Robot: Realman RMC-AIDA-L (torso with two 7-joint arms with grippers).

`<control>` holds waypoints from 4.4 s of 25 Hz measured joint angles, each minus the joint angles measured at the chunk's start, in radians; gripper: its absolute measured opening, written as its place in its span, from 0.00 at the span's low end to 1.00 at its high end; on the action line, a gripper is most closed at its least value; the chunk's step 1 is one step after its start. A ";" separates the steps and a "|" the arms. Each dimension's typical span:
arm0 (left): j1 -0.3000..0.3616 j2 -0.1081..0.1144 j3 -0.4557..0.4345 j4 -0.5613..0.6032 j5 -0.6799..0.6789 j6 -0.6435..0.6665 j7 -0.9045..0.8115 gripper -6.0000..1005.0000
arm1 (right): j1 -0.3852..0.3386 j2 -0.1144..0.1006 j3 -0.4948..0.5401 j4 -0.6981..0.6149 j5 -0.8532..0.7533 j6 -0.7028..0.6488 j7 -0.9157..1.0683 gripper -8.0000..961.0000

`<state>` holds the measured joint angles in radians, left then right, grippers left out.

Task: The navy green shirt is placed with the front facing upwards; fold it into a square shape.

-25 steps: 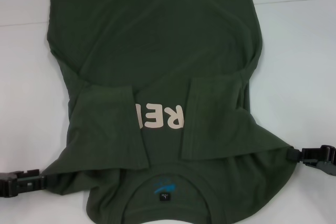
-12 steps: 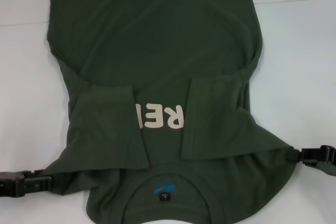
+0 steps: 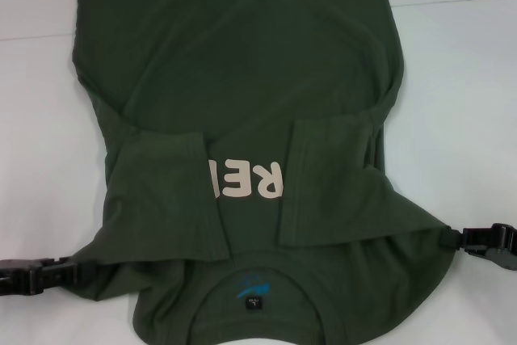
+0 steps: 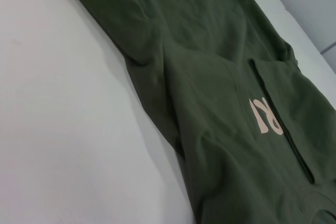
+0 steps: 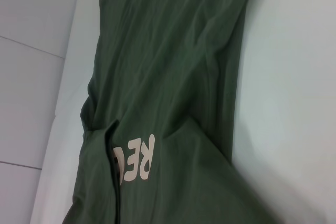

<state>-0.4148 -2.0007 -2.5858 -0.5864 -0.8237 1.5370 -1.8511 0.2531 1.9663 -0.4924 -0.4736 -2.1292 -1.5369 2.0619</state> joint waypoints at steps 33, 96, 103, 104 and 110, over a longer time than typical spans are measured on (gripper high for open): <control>0.032 0.024 -0.008 0.003 0.001 0.063 -0.002 0.08 | -0.041 0.000 0.005 -0.001 0.000 0.001 -0.005 0.05; -0.050 0.033 -0.034 -0.025 0.107 0.071 -0.099 0.88 | -0.032 -0.022 0.045 0.007 -0.028 0.016 -0.003 0.05; -0.068 0.024 -0.007 -0.015 0.107 0.056 -0.100 0.88 | -0.028 -0.023 0.041 0.007 -0.027 0.018 -0.003 0.05; -0.070 0.023 -0.002 -0.015 0.107 0.055 -0.100 0.88 | -0.028 -0.023 0.041 0.007 -0.028 0.018 -0.003 0.05; -0.076 0.019 0.020 -0.015 0.107 0.059 -0.107 0.85 | -0.028 -0.023 0.041 0.007 -0.027 0.018 -0.002 0.05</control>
<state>-0.4909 -1.9816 -2.5660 -0.6011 -0.7164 1.5964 -1.9583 0.2252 1.9429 -0.4510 -0.4662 -2.1567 -1.5186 2.0601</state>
